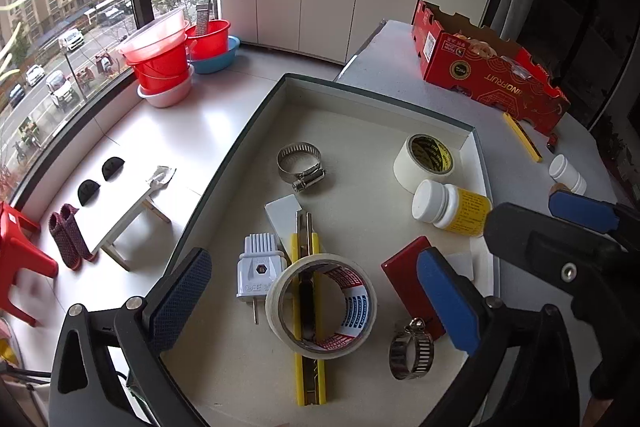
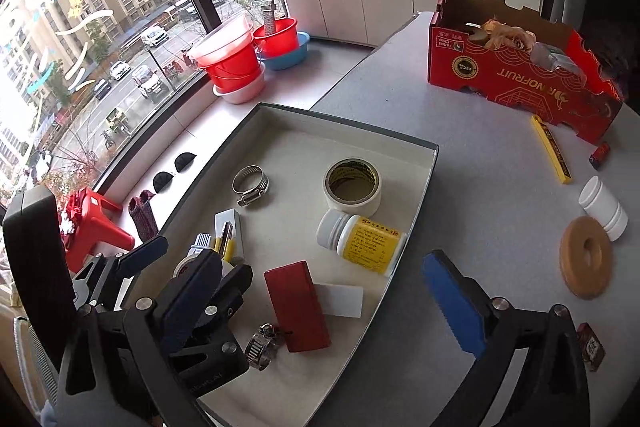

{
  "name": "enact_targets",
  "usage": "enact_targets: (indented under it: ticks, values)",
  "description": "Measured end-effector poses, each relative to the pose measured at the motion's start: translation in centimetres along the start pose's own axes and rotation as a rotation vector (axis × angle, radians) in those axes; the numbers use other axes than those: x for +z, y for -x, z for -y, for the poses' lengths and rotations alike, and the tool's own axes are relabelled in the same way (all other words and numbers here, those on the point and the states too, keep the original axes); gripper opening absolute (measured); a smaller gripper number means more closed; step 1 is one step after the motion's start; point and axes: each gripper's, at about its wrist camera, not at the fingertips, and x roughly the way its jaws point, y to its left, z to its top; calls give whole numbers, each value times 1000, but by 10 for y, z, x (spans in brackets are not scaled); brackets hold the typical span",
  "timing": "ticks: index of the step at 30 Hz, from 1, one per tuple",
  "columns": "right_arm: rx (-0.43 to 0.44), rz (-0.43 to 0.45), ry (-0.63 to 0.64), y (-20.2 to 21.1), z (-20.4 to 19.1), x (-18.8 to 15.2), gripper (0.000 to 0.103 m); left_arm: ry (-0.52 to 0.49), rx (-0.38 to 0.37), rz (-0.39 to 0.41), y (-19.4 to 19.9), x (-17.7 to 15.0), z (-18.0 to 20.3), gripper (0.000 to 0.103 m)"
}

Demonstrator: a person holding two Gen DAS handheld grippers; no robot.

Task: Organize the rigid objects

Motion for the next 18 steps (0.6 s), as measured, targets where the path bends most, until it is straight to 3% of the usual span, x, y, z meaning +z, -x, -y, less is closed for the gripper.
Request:
enact_targets:
  ticks: [4,10,15,18]
  values:
    - [-7,-5,-59,13,19,-15,102,-5,-26,16,11,2,8,102]
    - [-57,62,-215,54,73,-52,101,-70,-77,29,27,-2,43,103]
    - [-189,108,-358,84,128,-86,101,-148,-123,16,35,-13,84,103]
    - [-295,87,-508,87,172,-106,101,-182,-146,7,38,-16,109,103]
